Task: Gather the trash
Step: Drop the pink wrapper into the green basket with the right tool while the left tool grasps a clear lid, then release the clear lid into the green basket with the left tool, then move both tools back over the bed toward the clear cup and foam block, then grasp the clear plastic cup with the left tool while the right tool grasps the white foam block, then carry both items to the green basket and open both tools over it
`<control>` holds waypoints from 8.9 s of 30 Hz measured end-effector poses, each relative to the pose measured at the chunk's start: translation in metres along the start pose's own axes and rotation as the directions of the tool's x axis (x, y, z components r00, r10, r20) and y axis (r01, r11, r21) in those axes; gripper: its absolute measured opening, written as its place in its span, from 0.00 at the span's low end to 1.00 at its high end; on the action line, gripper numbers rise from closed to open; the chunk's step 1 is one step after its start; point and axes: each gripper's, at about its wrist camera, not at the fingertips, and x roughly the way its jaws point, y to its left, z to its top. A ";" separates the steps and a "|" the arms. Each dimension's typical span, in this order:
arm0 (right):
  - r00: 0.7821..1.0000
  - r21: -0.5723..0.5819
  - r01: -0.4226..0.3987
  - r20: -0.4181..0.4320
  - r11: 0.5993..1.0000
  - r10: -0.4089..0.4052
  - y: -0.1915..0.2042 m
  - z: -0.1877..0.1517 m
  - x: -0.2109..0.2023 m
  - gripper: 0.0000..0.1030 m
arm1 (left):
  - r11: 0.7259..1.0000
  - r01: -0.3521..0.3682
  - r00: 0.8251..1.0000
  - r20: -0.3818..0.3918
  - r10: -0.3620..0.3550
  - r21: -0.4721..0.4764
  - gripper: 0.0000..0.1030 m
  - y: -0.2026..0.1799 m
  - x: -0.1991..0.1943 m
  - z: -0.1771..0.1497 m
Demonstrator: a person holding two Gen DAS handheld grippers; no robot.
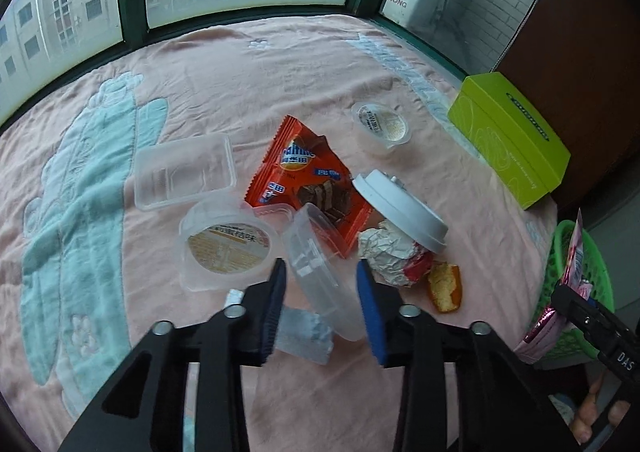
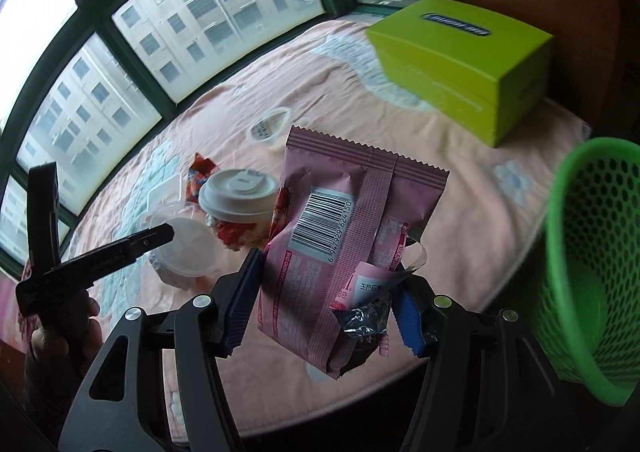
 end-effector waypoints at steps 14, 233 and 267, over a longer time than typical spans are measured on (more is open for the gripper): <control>0.993 0.079 0.055 0.099 0.995 -0.063 -0.054 -0.001 -0.053 0.59 | 0.999 0.045 0.996 0.073 -0.044 -0.013 0.17 -0.015 -0.051 -0.008; 0.982 -0.338 -0.172 -0.132 0.925 0.134 0.127 -0.058 0.053 0.61 | 0.998 -0.028 0.983 0.182 0.018 0.054 0.56 0.046 -0.097 -0.071; 0.967 0.010 0.235 0.095 0.972 -0.235 -0.120 -0.025 -0.080 0.61 | 0.896 0.219 0.962 0.069 -0.265 0.387 0.56 -0.203 -0.049 -0.031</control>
